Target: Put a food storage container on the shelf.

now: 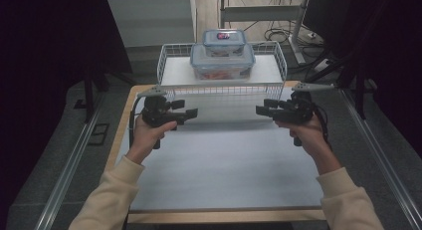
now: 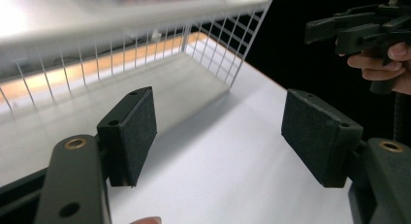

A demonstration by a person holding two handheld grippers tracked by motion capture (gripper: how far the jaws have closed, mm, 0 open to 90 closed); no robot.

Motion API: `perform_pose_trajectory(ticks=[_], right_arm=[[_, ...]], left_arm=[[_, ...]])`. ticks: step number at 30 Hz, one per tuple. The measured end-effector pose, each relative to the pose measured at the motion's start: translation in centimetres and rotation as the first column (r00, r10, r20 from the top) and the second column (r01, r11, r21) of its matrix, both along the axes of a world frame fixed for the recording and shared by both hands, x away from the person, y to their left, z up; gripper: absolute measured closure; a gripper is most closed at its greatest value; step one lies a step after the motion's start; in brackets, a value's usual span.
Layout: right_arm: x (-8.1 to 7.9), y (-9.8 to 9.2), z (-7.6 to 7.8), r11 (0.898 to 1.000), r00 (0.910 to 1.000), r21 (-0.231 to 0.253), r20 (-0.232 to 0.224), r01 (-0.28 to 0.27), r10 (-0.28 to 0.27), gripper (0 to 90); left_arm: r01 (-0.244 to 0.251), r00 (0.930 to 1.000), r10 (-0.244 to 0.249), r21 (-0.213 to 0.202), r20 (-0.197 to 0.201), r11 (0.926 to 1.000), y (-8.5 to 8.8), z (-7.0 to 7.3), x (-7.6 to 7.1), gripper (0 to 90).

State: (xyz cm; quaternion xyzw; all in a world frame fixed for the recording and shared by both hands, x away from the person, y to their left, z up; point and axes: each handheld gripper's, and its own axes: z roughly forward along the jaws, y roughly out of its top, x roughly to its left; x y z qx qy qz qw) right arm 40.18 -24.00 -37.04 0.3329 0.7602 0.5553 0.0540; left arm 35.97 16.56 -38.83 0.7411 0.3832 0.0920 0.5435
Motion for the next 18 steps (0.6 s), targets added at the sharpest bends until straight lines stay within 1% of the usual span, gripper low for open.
perform_pose_trajectory(ticks=[2,4,5,7,9,12,14,16,18], right_arm=[[-0.8,-0.2,-1.1,1.000,0.9999,-0.008,-0.007,-0.007,0.007,41.0],[-1.6,-0.3,-2.4,1.000,0.9995,-0.017,-0.018,-0.025,0.025,40.6],[-2.1,-0.2,-3.1,0.999,0.9993,-0.025,-0.022,-0.030,0.030,40.4],[-2.6,-0.2,-3.8,0.999,0.9989,-0.034,-0.026,-0.039,0.038,40.1],[-3.1,-0.2,-4.7,0.998,0.9985,-0.037,-0.035,-0.044,0.043,39.9],[-3.6,-0.1,-5.8,0.998,0.9976,-0.042,-0.052,-0.048,0.046,39.8],[-3.7,0.0,-6.3,0.997,0.9970,-0.052,-0.061,-0.051,0.048,39.7],[-3.9,0.2,-6.9,0.996,0.9960,-0.067,-0.073,-0.055,0.050,39.6],[-3.9,0.3,-7.4,0.996,0.9956,-0.074,-0.079,-0.056,0.050,39.5]], left_arm=[[-0.001,1.0000,0.001,0.003,-0.007,1.0000,0.0,-1.0,-0.5,27.9],[-0.001,0.9999,0.001,0.022,-0.014,0.9998,-0.1,-2.3,-1.1,27.9],[0.000,0.9999,0.000,0.026,-0.016,0.9997,0.0,-2.7,-1.2,27.9],[0.005,0.9996,-0.004,0.031,-0.028,0.9995,-0.1,-3.6,-1.6,27.9],[0.011,0.9991,-0.010,0.024,-0.041,0.9997,0.0,-4.4,-1.9,27.7],[0.009,0.9990,-0.008,0.022,-0.045,0.9997,0.1,-5.1,-2.2,27.6],[0.008,0.9987,-0.008,0.013,-0.051,0.9999,0.2,-5.6,-2.5,27.7],[0.015,0.9980,-0.014,0.024,-0.061,0.9996,0.1,-6.1,-2.6,27.7],[0.015,0.9977,-0.014,0.023,-0.067,0.9996,0.1,-6.4,-2.6,27.6]])
